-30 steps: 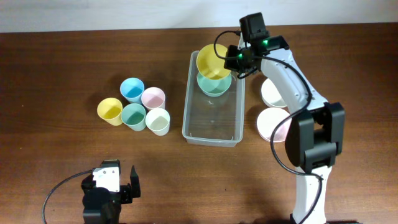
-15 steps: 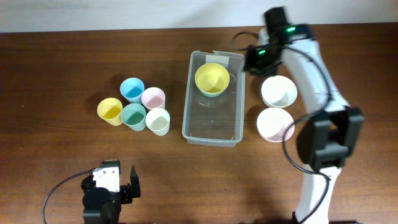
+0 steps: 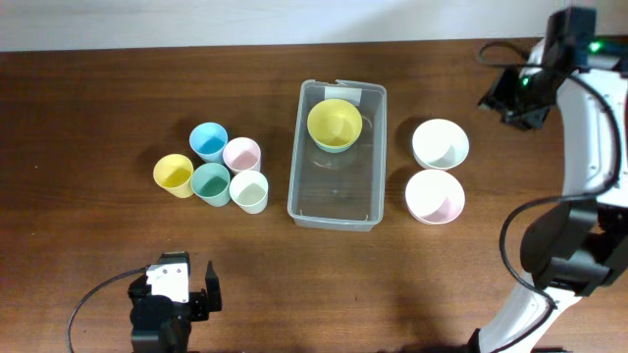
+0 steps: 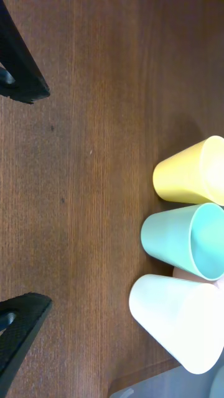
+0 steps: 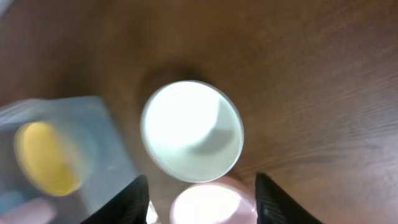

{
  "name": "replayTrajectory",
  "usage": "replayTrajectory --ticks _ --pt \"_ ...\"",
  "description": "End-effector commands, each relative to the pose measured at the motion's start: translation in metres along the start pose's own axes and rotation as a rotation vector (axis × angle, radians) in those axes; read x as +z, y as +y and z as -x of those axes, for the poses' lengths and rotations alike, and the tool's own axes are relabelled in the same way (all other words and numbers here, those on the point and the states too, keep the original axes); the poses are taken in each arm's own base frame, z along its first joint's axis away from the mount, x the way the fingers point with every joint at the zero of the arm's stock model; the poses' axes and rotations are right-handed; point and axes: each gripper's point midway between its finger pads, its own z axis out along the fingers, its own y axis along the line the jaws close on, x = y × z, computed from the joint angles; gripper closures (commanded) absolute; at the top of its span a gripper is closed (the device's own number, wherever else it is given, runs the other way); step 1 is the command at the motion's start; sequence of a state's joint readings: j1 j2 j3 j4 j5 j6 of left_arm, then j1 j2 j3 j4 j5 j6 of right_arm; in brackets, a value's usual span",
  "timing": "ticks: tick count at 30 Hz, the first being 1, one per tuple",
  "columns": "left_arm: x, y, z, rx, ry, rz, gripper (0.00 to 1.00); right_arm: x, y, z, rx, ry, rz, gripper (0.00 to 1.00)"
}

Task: Pack container
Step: 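Move the right gripper to the white bowl and grasp it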

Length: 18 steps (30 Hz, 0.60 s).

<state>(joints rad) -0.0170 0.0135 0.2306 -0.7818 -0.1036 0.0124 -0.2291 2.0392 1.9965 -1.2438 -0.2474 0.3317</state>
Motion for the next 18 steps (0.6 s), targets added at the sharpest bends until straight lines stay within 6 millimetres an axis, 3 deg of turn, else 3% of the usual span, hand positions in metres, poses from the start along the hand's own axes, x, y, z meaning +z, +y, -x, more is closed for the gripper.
replayTrajectory --ticks 1,7,14,18 --pt "0.001 -0.003 -0.001 0.021 -0.003 -0.014 0.0 0.05 -0.021 -0.019 0.007 0.083 -0.047 0.48" --pt "0.001 -0.003 -0.001 0.021 -0.002 -0.014 0.0 0.098 -0.041 -0.039 0.077 0.101 -0.058 0.47" --pt "0.001 -0.003 -0.001 0.021 -0.003 -0.014 0.0 0.125 -0.043 -0.049 0.096 0.099 -0.001 0.49" --pt "0.001 -0.003 -0.001 0.021 -0.003 -0.014 0.0 0.135 -0.046 -0.055 0.136 0.097 0.002 0.72"
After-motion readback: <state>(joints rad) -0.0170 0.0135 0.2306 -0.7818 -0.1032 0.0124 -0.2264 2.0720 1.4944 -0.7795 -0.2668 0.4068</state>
